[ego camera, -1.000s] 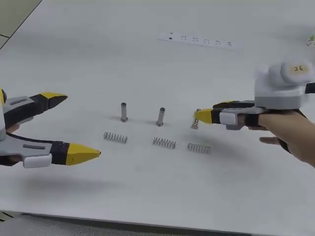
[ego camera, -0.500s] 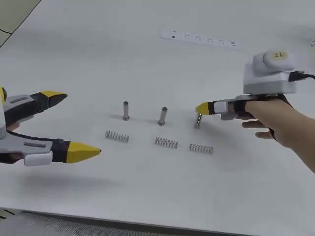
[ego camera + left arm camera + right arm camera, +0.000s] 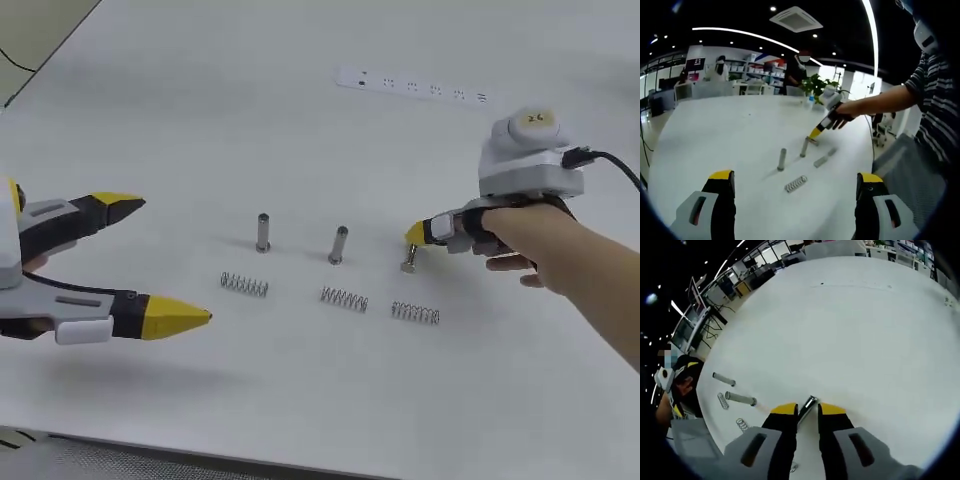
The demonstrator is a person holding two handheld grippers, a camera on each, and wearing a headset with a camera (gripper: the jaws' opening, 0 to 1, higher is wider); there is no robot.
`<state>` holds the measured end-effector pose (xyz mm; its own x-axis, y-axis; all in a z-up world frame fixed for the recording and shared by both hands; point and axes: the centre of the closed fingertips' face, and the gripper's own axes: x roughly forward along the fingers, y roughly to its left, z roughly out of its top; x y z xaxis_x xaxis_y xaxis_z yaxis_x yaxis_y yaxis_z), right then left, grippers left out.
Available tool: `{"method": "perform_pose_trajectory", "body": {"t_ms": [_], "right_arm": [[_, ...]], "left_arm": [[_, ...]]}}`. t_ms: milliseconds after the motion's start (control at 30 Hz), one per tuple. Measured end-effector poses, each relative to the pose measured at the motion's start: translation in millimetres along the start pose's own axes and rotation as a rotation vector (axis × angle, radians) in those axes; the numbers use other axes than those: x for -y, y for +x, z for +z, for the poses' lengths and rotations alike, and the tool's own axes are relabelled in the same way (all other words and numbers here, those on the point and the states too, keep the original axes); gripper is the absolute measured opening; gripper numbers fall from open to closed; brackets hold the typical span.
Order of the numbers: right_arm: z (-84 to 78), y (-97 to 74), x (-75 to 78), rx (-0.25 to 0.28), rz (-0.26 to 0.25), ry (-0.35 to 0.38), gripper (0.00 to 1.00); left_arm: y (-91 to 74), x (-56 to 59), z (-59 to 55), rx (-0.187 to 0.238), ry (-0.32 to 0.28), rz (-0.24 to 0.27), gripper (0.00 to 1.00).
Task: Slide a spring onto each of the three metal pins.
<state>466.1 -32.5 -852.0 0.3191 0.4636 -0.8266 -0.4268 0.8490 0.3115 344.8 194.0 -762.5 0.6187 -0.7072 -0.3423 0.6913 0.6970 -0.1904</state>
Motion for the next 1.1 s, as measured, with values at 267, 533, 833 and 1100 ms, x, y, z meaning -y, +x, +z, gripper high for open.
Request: {"method": "perform_pose_trajectory", "body": {"t_ms": [267, 533, 833, 1100], "right_arm": [[0.7, 5.8, -1.5, -0.041, -0.032, -0.075, 0.10], [-1.2, 3.8, 5.1, -0.081, -0.071, -0.112, 0.06], [-7.0, -0.5, 3.6, -0.065, -0.058, -0.124, 0.05], [-14.9, -7.3, -5.0, -0.012, -0.005, -0.179, 0.05]], "left_arm": [[0.5, -0.5, -2.2, -0.004, -0.009, 0.005, 0.98], [2.7, 2.0, -3.2, -0.008, -0.011, 0.000, 0.98], [3.3, 3.2, -2.9, -0.006, -0.011, -0.002, 0.97], [1.2, 3.2, -4.7, -0.010, -0.009, 0.004, 0.97]]}}
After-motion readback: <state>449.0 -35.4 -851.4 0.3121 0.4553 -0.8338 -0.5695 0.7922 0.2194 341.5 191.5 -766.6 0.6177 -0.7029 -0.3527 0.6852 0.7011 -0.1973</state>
